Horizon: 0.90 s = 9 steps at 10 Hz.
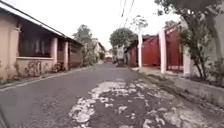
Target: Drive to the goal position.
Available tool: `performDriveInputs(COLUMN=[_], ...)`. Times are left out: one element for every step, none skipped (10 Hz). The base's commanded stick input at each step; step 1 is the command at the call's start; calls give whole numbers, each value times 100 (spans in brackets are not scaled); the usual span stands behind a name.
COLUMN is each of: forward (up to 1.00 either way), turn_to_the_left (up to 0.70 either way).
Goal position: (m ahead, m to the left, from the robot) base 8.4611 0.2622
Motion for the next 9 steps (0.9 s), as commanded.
performDriveInputs(forward=[70,70,70,70,70,70,70,70,70], turn_to_the_left=[0,0,0,0,0,0,0,0,0])
